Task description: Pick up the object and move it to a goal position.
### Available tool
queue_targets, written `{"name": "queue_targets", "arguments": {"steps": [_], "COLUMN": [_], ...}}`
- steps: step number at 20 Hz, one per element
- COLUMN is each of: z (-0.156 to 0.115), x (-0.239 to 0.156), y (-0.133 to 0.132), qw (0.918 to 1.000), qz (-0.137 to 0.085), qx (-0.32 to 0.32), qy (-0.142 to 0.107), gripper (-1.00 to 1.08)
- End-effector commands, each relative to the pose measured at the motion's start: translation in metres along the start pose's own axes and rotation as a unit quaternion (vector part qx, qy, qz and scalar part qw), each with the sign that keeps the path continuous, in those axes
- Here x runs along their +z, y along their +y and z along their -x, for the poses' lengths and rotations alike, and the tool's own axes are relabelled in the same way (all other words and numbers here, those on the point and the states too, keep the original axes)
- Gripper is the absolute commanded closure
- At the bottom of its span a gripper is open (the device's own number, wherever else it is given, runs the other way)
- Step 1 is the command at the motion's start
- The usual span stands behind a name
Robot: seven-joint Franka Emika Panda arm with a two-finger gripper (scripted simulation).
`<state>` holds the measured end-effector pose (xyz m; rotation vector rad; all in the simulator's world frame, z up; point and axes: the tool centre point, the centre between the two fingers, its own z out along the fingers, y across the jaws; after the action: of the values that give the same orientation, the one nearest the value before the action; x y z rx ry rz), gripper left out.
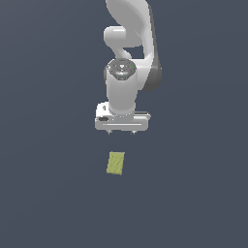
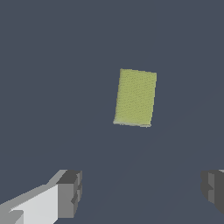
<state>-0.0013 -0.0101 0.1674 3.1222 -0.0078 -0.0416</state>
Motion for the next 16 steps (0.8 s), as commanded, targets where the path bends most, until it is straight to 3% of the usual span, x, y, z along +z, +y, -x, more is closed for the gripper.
{"name": "queue_targets", "arguments": {"steps": [1,9,16], "z": [0.0,-0.013,-0.015], "x": [0.0,-0.019,-0.016], "y": [0.0,-0.002,-0.001], "qw": [1.0,0.9995,0.9996], "qz": [0.0,0.01,0.009], "qx": [0.0,-0.019,-0.017], "qy": [0.0,0.024,0.023], "gripper": [-0.92,-0.92,-0.92]}}
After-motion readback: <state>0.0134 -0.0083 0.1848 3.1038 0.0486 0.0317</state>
